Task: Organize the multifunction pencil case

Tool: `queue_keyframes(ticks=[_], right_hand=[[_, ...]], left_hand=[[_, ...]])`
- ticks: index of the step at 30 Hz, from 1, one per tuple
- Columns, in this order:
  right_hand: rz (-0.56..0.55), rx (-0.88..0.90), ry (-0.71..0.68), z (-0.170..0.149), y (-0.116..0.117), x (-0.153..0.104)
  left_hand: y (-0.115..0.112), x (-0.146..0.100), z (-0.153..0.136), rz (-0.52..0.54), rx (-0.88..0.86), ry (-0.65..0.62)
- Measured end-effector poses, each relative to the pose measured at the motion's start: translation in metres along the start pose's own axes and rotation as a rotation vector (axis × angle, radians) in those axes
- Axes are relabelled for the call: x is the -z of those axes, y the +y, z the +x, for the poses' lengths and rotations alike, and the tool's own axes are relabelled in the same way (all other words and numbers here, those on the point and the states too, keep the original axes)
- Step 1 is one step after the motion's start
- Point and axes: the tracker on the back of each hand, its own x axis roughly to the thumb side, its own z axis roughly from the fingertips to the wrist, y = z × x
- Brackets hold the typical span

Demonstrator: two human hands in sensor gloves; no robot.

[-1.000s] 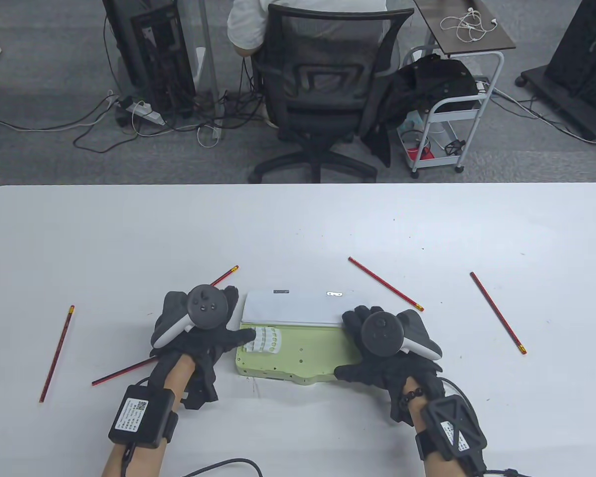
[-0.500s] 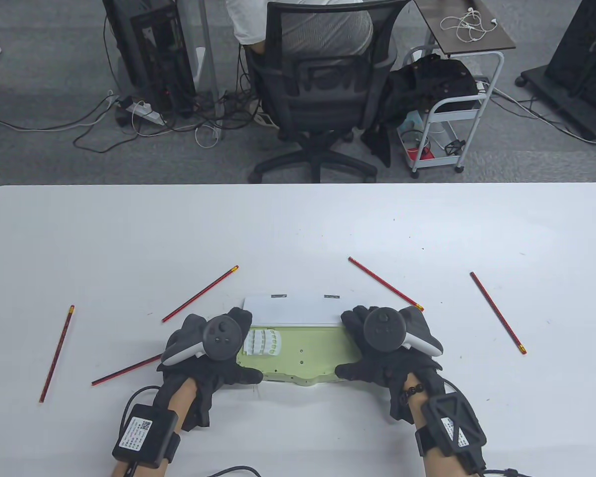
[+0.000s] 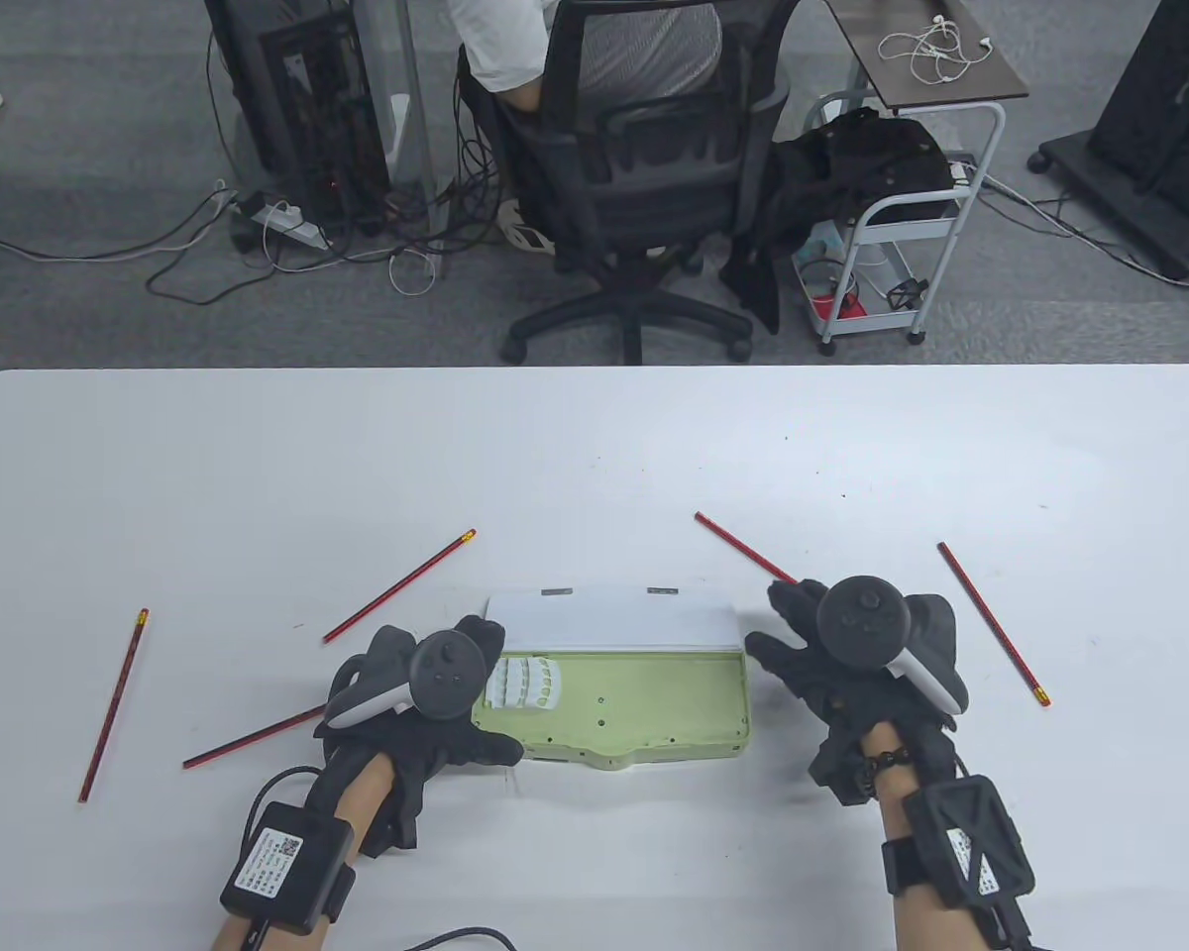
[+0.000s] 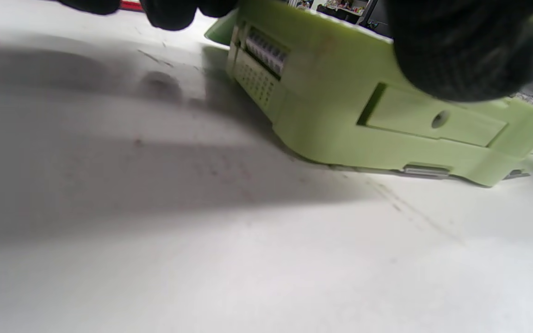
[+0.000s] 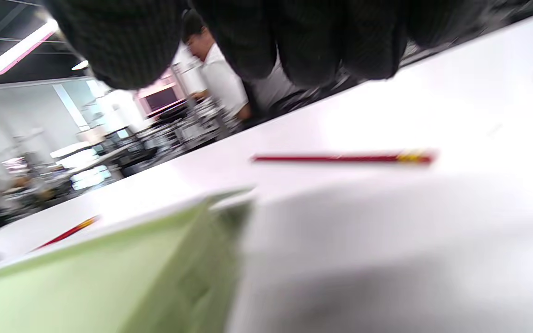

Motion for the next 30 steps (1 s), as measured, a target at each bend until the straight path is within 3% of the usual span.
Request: queue_keyframes(ticks=[4, 10, 18, 21, 30], right_hand=[[-0.027, -0.189, 0.128, -0.014, -0.010, 0.017], [0.021, -0.419, 0.230, -0.022, 0.011, 0.048], [0.093, -0.506, 0.231, -0.021, 0.052, 0.071], [0.031, -0.562, 0.213, -0.018, 0.057, 0.071], [0.008, -0.651, 0.127, -0.008, 0.064, 0.068]], left_hand=[[0.000, 0.001, 0.000, -0.003, -0.006, 0.001], [-0.001, 0.001, 0.001, -0.004, -0.009, 0.003], [0.000, 0.001, 0.001, -0.011, -0.010, 0.005], [0.000, 0.001, 0.001, -0.012, -0.013, 0.005], [-0.001, 0.000, 0.001, -0.010, -0.010, 0.004]])
